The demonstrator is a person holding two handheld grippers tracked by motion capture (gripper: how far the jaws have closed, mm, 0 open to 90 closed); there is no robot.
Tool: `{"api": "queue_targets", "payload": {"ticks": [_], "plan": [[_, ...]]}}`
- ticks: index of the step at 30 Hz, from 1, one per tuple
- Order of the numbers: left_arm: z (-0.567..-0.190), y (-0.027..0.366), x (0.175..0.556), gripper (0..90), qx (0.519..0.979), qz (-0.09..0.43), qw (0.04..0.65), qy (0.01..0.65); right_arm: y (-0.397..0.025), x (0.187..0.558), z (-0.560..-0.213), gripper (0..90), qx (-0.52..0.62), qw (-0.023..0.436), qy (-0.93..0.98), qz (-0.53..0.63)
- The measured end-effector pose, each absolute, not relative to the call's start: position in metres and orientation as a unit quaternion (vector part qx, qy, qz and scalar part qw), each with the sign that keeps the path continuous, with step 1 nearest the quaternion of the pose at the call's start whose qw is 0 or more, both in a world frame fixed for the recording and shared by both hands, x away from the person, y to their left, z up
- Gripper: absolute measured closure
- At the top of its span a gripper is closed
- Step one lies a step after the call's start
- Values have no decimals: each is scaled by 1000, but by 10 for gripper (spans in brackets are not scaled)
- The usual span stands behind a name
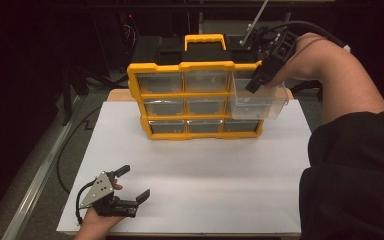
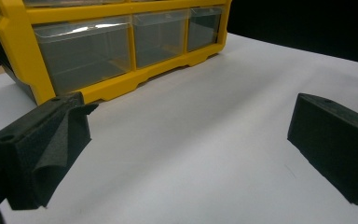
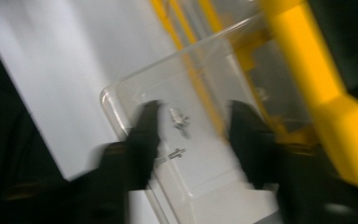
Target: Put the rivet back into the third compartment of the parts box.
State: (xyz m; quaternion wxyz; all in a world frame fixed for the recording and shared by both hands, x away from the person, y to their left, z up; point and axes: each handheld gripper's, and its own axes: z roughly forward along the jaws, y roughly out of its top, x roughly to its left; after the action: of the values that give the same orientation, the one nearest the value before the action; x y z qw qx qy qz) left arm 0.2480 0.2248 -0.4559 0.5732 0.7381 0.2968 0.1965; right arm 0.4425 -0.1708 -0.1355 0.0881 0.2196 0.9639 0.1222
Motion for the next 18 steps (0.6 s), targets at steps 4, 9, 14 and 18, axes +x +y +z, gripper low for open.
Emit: {"api": "queue_targets", "payload": {"ticks": [4, 9, 14, 18], "plan": [[-456, 225, 248, 3, 739, 196, 572, 297, -177, 430, -124, 411, 227, 99, 961, 122], [-456, 224, 248, 3, 740, 197, 571, 296, -187, 409, -123, 395, 226, 98, 962, 117], [-456, 223, 248, 3, 740, 197, 571, 298, -203, 386, -130, 388, 231, 95, 962, 113], [-456, 224, 249, 3, 740, 201, 567, 301, -216, 370, -138, 371, 237, 92, 961, 110]]}}
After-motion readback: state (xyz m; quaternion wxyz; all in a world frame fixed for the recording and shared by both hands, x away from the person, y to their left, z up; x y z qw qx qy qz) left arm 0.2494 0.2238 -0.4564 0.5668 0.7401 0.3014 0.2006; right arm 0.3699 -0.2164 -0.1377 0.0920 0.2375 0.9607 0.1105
